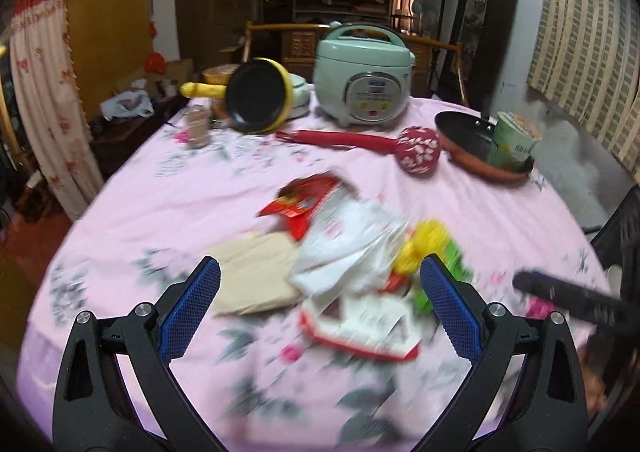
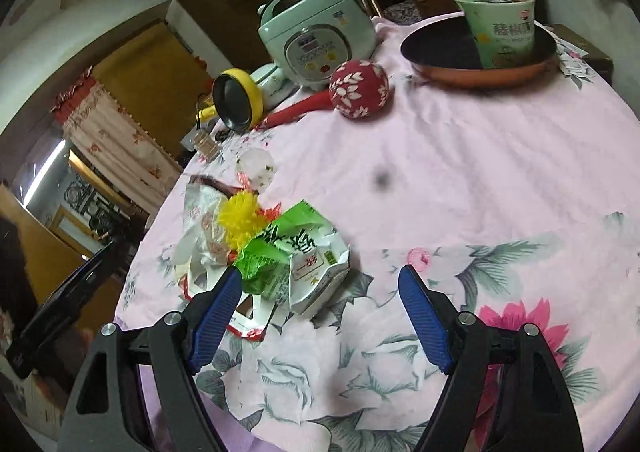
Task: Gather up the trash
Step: 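Move both tools back over the trash on the bed, then grasp the white tissue with the left tool while the right tool grasps the green snack bag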
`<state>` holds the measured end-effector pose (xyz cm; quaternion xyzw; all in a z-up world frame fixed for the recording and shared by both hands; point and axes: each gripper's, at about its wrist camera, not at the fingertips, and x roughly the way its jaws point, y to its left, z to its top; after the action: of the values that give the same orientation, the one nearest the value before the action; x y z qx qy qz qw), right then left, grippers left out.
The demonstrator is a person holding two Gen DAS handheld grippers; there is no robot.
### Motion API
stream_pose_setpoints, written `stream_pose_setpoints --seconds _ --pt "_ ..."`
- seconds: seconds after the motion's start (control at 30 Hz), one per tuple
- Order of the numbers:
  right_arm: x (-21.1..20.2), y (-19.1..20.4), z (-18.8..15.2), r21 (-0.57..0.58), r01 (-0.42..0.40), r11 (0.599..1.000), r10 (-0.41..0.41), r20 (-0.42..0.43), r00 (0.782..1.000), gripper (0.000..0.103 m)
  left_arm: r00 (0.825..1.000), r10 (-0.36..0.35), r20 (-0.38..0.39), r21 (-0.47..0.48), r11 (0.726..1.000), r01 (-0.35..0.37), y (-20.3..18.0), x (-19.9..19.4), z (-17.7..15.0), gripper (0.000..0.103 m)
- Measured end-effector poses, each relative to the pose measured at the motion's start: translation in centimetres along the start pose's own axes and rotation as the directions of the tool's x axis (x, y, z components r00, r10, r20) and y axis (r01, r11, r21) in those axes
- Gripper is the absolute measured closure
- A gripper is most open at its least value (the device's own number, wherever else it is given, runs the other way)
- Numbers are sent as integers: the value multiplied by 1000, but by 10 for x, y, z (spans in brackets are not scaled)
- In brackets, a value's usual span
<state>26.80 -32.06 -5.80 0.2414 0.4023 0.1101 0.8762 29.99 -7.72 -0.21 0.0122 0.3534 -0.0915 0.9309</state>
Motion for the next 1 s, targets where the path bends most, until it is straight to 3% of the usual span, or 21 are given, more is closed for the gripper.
stream_pose_setpoints --seconds 0.2,0.3,0.37,0.43,0.47,0.53,0.6,0.8,0.9,0.97,1.0 --pt "-7 1 2 5 0 1000 0 20 1000 23 997 -3 -82 -20 1000 1 -18 52 12 7" --pt "-7 0 1 2 -12 1000 12 10 1000 23 993 39 -110 -9 999 -40 -20 72 8 7" --pt "-7 1 1 -4 -8 1000 8 12 1000 23 991 63 -122 10 998 -62 -15 77 1 19" --pt "-9 2 0 -5 -9 1000 9 15 1000 23 988 46 -147 4 999 -46 -2 78 -5 56" --pt "-10 2 0 -6 -9 1000 9 18 1000 23 988 32 -153 -8 999 -34 6 76 -7 62" --pt "-11 3 -1 -8 -8 1000 8 24 1000 23 990 18 -140 -48 999 -25 28 65 -15 83" --pt "-11 4 -1 -11 -8 1000 9 25 1000 23 992 13 -128 -84 996 -24 48 52 -22 88" --pt "-8 15 -7 -52 -15 999 15 12 1000 23 995 27 -98 -168 985 -43 97 19 -47 88" --pt "-7 22 -10 -85 2 996 -1 15 1000 23 995 -8 -103 -202 979 -13 109 14 -53 84" --pt "-6 26 -12 -108 18 994 -16 20 1000 23 994 -38 -106 -223 975 14 112 14 -54 65" --pt "-6 27 -12 -116 24 993 -22 22 1000 23 994 -49 -99 -240 970 24 113 12 -53 45"
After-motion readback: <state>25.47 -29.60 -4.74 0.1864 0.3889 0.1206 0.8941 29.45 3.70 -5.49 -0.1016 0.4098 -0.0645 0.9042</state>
